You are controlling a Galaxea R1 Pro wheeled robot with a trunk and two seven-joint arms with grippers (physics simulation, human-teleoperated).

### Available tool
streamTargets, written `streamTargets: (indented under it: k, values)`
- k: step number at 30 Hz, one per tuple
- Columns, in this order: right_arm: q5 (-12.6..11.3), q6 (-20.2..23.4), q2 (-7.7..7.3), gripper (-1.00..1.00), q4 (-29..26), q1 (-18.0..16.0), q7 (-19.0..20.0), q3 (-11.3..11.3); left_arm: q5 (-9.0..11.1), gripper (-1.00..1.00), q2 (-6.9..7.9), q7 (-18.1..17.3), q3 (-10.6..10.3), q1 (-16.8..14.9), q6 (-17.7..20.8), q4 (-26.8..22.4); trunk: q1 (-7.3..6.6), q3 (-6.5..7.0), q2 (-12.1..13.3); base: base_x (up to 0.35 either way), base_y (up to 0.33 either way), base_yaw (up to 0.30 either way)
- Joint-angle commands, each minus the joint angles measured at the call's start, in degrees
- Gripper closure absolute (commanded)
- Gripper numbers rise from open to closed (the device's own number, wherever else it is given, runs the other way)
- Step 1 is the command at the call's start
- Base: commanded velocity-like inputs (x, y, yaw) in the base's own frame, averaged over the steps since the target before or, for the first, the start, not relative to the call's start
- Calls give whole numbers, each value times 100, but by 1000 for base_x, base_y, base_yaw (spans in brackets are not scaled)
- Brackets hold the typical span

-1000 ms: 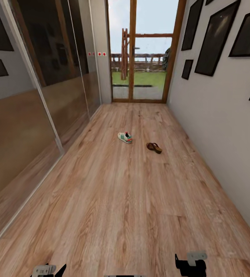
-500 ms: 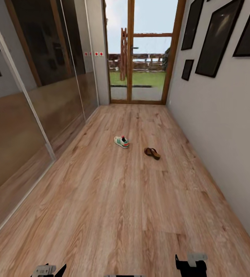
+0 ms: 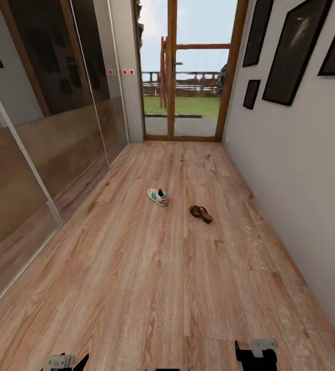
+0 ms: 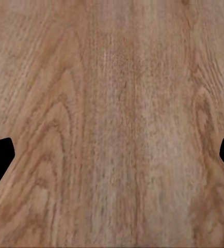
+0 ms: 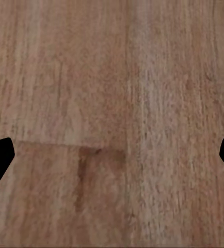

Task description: Pick up the two gym shoes and the two sandals from the corridor floor and place them onto the hallstand (shoe rack) in the corridor, making sure they are on the rack and not on the floor. Arrange them so the two gym shoes are next to each other and the two sandals are next to each other.

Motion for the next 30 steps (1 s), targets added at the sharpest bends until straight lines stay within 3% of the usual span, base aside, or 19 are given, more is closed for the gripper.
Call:
streamTargets:
  k: [1,30]
  values:
    - [61,-15,1,-100,6,-3,-18,-45,-59,-100,-3,-27,49,-6,-30,1,2,-5,-2,302,-140,0]
    - [59,-15,32,-100,-1,-3,-15,-40,-55,-100,-3,-27,49,-6,-30,2,2,-5,-2,298,-142,0]
